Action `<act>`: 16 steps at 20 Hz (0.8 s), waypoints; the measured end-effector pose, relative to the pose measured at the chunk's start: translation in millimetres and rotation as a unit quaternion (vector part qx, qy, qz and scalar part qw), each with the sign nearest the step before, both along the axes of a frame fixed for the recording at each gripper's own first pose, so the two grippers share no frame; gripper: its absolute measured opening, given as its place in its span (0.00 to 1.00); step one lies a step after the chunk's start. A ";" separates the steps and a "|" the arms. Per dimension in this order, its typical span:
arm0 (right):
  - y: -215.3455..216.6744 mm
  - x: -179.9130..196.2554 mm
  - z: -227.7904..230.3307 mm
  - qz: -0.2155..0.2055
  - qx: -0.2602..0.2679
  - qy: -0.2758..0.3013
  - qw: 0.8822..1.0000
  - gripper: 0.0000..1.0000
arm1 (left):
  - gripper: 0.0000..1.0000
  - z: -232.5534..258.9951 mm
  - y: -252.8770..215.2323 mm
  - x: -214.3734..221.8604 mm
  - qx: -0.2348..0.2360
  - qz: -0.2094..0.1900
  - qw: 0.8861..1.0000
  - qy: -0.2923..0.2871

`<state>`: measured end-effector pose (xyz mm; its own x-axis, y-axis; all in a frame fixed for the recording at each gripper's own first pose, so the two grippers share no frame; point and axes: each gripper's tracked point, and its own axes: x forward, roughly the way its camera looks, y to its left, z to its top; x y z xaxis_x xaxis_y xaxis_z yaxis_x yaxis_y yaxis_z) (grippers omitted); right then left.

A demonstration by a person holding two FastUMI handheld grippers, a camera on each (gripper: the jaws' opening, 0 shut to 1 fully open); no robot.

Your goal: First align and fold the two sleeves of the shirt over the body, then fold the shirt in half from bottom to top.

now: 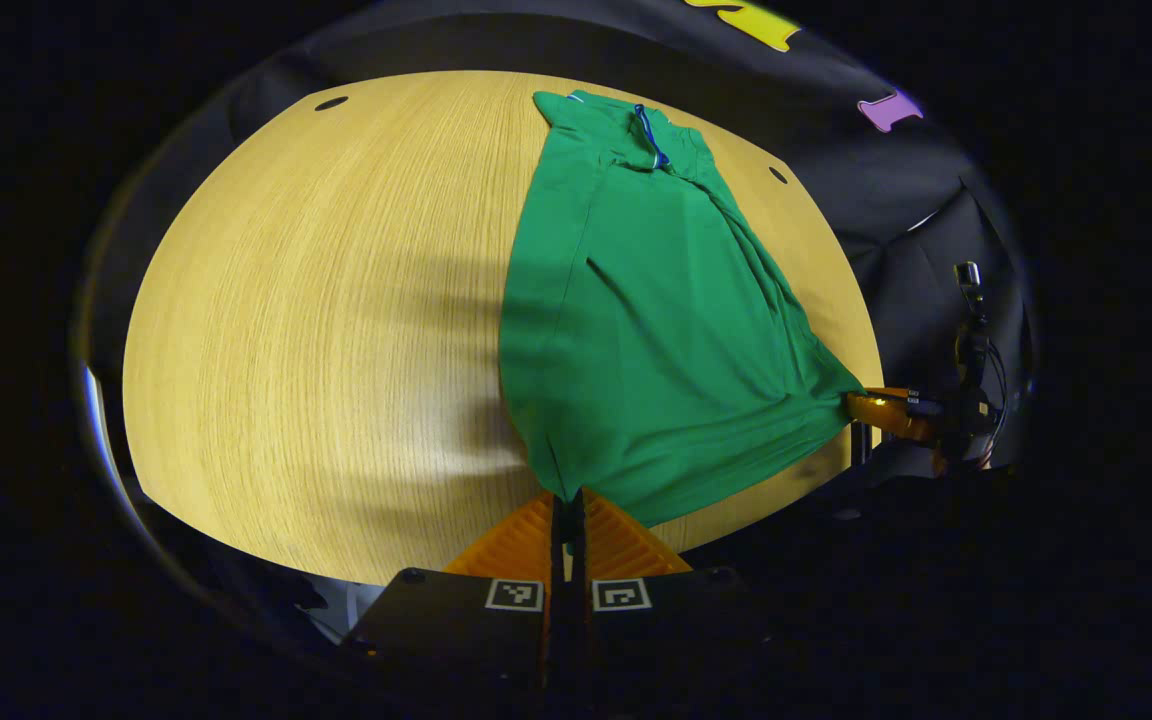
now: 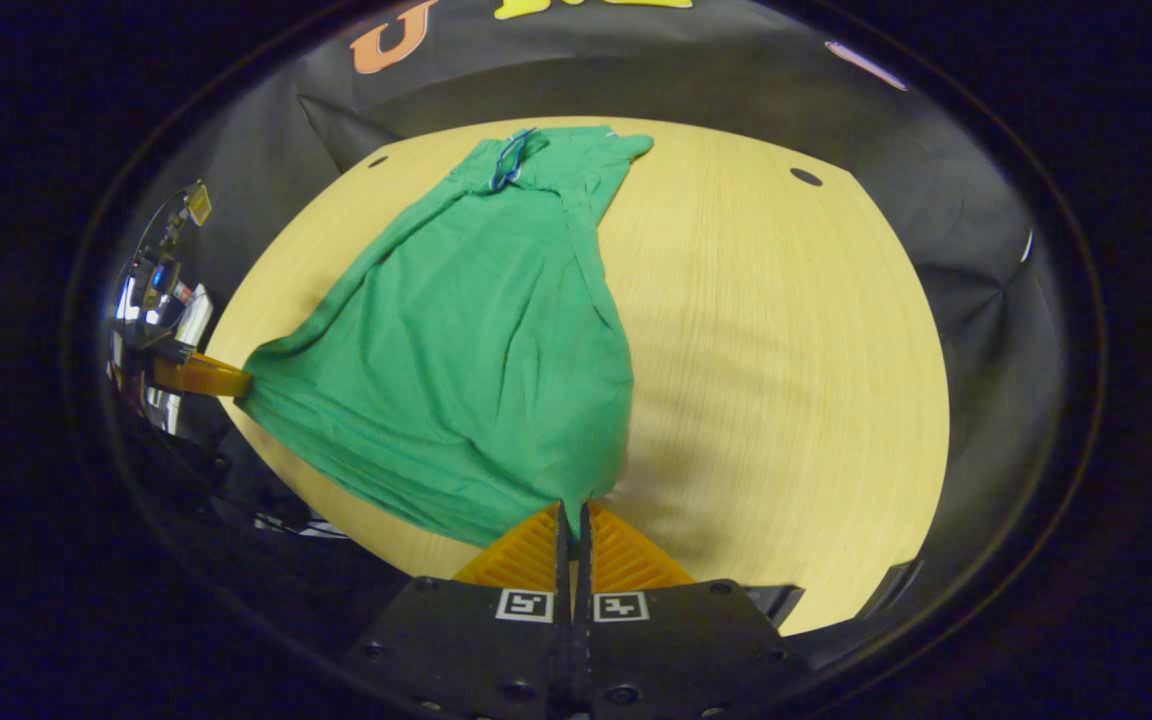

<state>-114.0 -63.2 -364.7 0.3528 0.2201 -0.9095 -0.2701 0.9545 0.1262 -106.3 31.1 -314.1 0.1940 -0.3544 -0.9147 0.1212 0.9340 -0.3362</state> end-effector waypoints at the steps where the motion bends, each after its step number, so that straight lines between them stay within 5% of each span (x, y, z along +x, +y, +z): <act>1: -0.3 4.8 5.1 0.001 0.001 -0.008 1.000 0.00 | 0.04 5.4 2.1 5.6 0.000 -0.002 1.000 -0.006; 16: -7.2 94.8 67.2 -0.030 0.025 -0.098 0.994 0.00 | 0.04 67.4 0.2 129.4 -0.028 0.033 0.988 -0.148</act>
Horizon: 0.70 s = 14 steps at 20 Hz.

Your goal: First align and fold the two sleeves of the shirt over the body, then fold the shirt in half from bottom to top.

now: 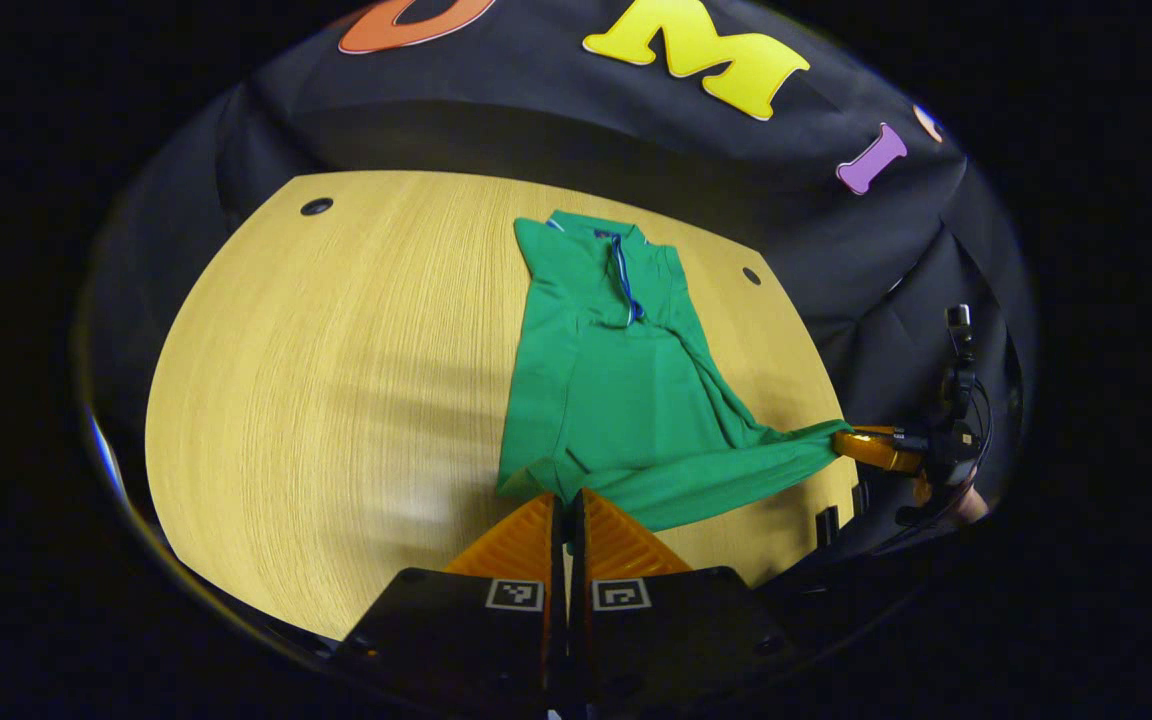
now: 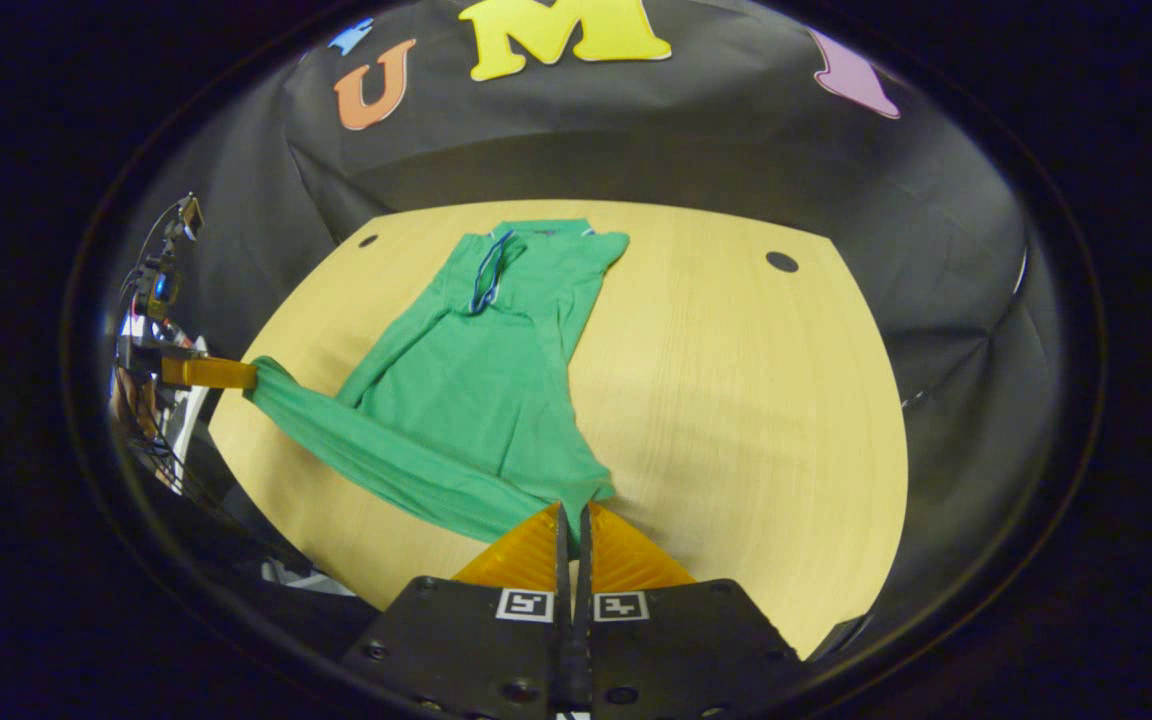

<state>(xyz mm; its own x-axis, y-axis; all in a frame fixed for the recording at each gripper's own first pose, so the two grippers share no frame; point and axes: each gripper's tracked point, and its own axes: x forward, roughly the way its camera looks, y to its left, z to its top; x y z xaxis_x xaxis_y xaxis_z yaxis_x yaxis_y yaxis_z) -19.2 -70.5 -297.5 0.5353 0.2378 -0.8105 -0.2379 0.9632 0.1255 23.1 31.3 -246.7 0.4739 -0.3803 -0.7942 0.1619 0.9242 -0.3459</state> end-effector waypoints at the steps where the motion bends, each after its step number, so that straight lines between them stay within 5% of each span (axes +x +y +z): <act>1: -0.4 7.2 4.3 0.001 -0.001 -0.006 1.000 0.00 | 0.04 3.2 -0.8 10.5 0.002 0.000 1.000 -0.010; 14: 13.3 148.2 67.9 -0.050 0.019 -0.090 0.995 0.00 | 0.04 41.6 -1.6 158.6 0.044 -0.001 0.991 -0.124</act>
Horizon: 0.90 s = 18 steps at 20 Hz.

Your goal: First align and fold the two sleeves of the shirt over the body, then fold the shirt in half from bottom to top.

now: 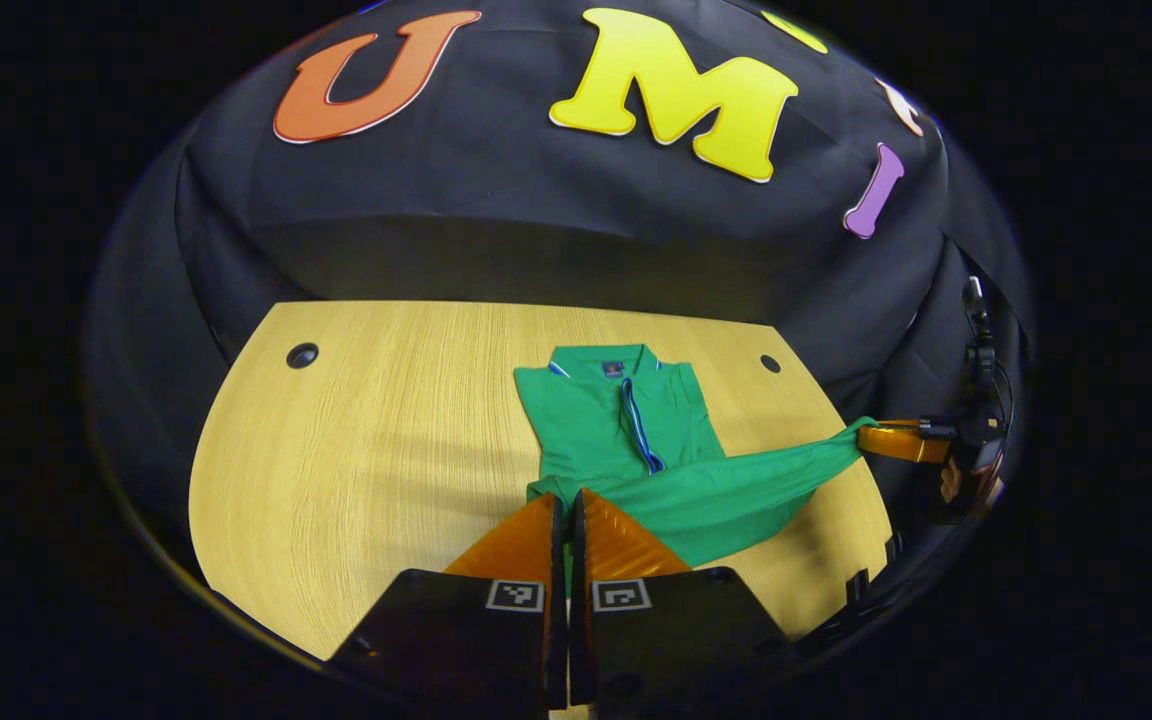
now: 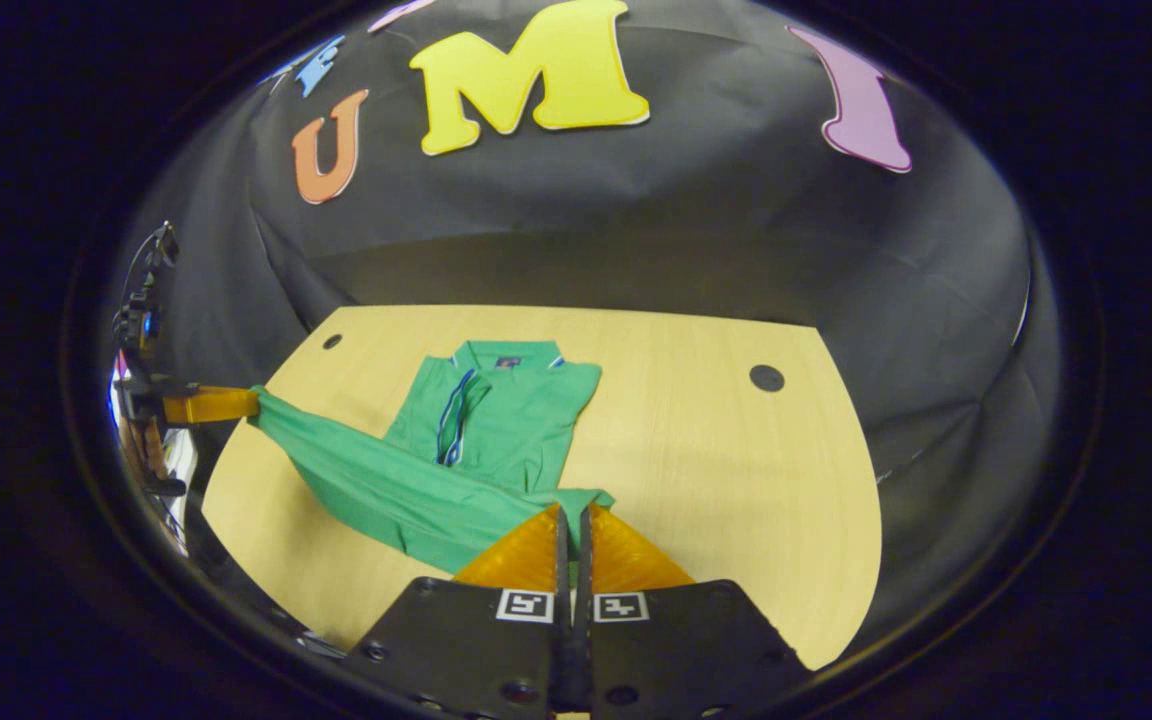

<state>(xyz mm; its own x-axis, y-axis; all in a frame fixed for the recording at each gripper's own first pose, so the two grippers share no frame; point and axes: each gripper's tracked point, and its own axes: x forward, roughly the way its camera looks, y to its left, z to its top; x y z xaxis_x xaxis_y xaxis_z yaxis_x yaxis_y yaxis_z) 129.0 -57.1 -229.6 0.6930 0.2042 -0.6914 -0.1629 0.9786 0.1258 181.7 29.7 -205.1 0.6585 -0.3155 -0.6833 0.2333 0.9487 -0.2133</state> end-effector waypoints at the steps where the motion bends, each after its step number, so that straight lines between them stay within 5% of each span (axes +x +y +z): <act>1: 0.4 12.1 2.5 -0.003 0.000 -0.001 1.000 0.00 | 0.04 1.5 0.2 11.6 0.004 -0.001 1.000 -0.006; 18: 28.6 179.8 -0.5 -0.002 -0.009 -0.031 0.999 0.00 | 0.04 -23.8 19.6 160.5 0.028 0.069 0.995 -0.073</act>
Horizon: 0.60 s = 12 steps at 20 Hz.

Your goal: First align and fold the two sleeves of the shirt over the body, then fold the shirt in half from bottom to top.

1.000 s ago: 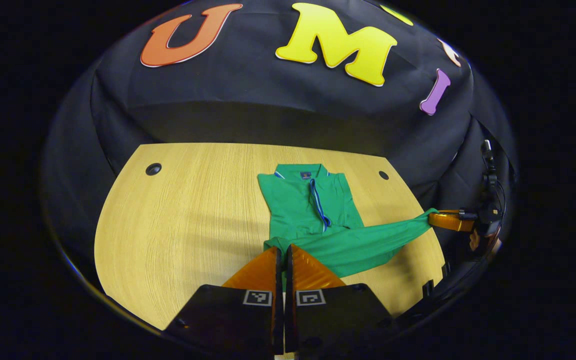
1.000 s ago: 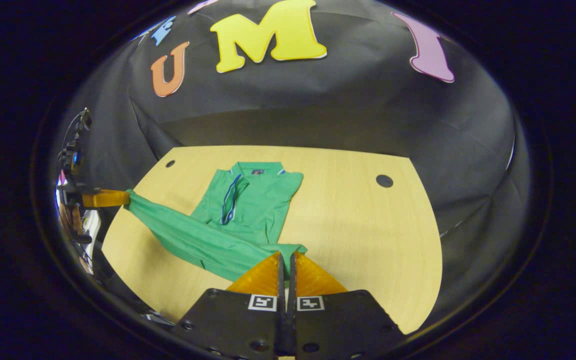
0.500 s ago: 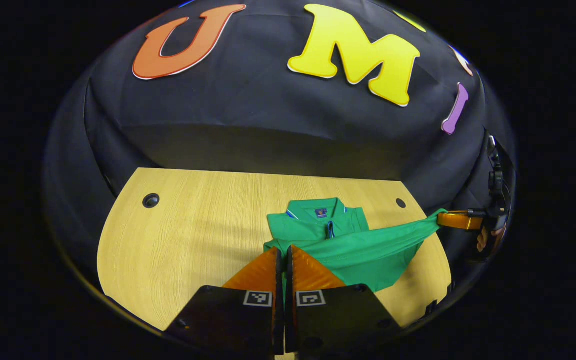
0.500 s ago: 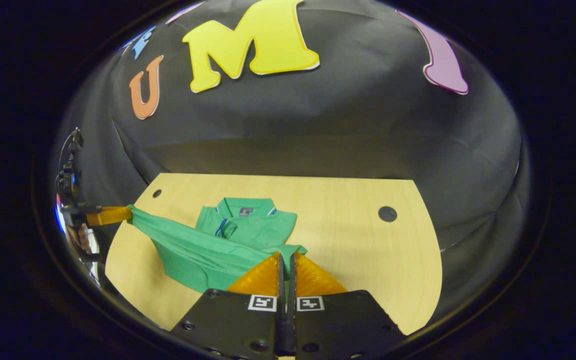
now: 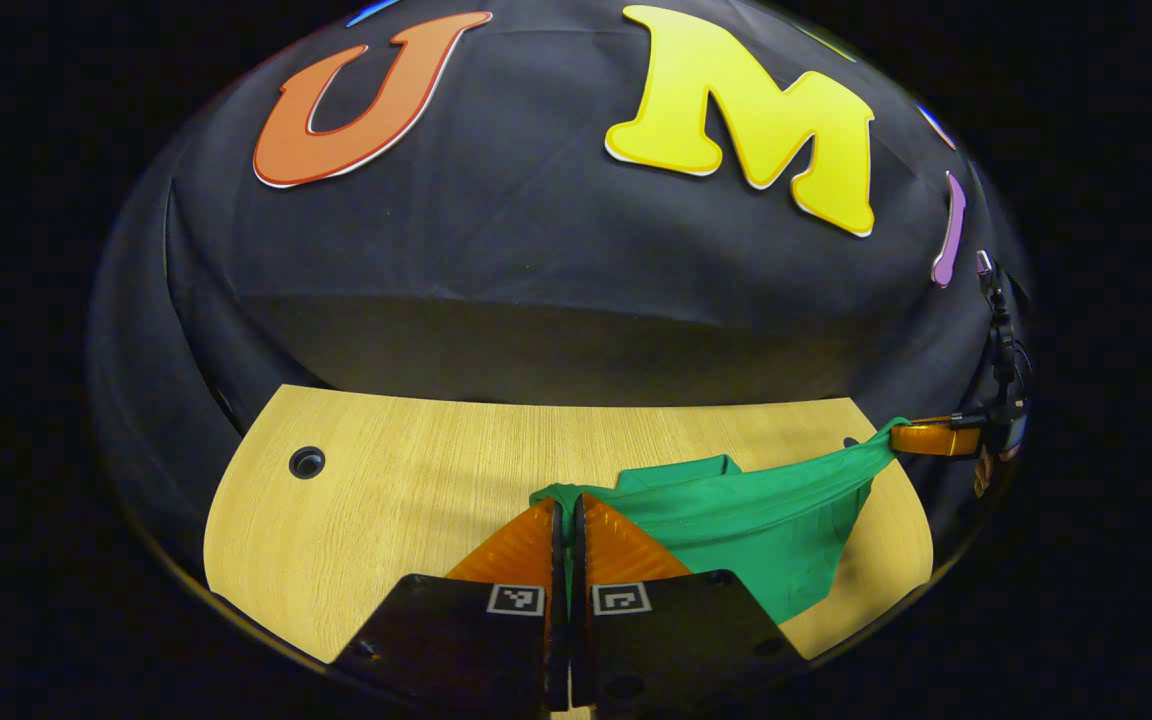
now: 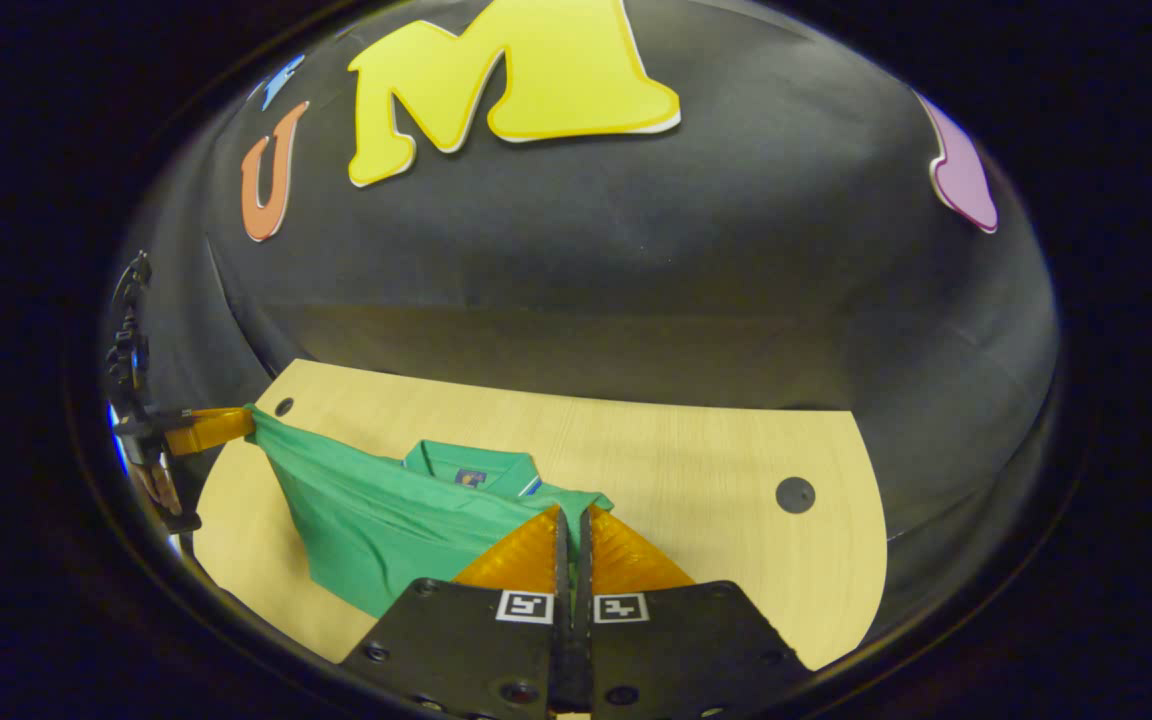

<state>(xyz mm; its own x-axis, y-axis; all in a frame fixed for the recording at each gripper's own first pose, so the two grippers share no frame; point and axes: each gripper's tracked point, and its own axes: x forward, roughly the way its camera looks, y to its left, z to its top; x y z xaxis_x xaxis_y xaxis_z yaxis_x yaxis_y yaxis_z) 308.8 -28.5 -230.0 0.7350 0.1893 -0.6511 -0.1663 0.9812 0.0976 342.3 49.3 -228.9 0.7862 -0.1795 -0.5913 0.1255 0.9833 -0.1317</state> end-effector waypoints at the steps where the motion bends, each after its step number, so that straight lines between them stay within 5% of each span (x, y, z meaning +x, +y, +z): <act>1: 1.0 6.1 -8.4 0.002 -0.004 0.003 1.000 0.00 | 0.04 -9.1 -0.4 7.1 0.003 0.003 1.000 0.003; 12: 17.8 38.9 -89.3 -0.001 0.006 0.056 0.998 0.02 | 0.09 -88.3 -2.9 25.6 0.004 0.024 0.998 0.062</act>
